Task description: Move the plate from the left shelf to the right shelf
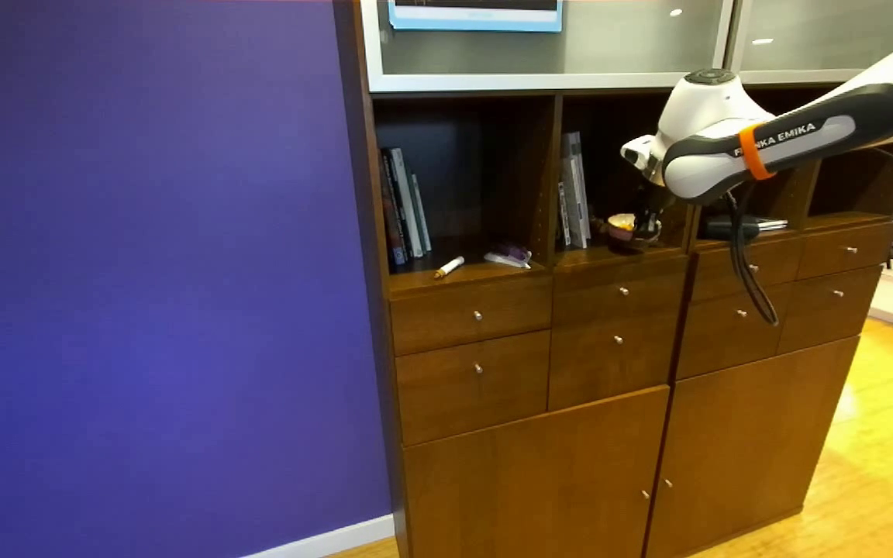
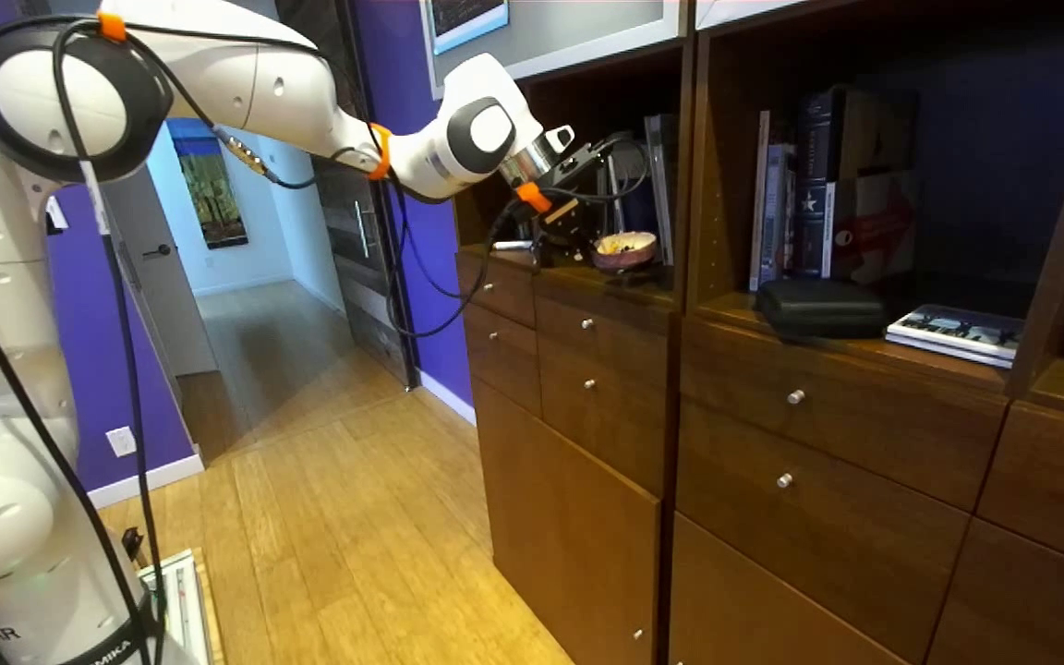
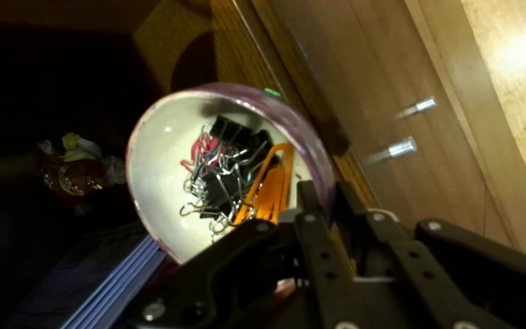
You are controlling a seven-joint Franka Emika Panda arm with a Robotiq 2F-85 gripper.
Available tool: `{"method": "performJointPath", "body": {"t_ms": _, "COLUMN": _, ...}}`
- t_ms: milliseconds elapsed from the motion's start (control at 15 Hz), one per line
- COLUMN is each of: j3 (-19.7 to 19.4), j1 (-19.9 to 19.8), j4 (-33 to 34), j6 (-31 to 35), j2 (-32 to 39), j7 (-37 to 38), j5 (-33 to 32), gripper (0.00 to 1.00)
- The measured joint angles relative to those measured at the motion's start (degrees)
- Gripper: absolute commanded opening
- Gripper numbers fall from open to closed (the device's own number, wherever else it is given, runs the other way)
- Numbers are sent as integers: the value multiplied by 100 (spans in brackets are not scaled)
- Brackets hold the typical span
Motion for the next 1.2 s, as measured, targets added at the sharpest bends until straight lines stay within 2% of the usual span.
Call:
{"method": "performJointPath", "body": {"t_ms": 733, "j3": -39, "j1": -145, "j4": 678, "j6": 336, "j2": 729, "j7": -12, "j5": -4, "gripper": 4}}
{"method": "performJointPath", "body": {"t_ms": 867, "j3": -38, "j1": -145, "j4": 756, "j6": 336, "j2": 804, "j7": -12, "j5": -4, "gripper": 20}}
{"method": "performJointPath", "body": {"t_ms": 933, "j3": -39, "j1": -145, "j4": 780, "j6": 336, "j2": 832, "j7": -12, "j5": -4, "gripper": 35}}
{"method": "performJointPath", "body": {"t_ms": 1133, "j3": -38, "j1": -145, "j4": 865, "j6": 342, "j2": 878, "j7": -16, "j5": -4, "gripper": 46}}
{"method": "performJointPath", "body": {"t_ms": 1200, "j3": -38, "j1": -145, "j4": 904, "j6": 342, "j2": 882, "j7": -22, "j5": -4, "gripper": 56}}
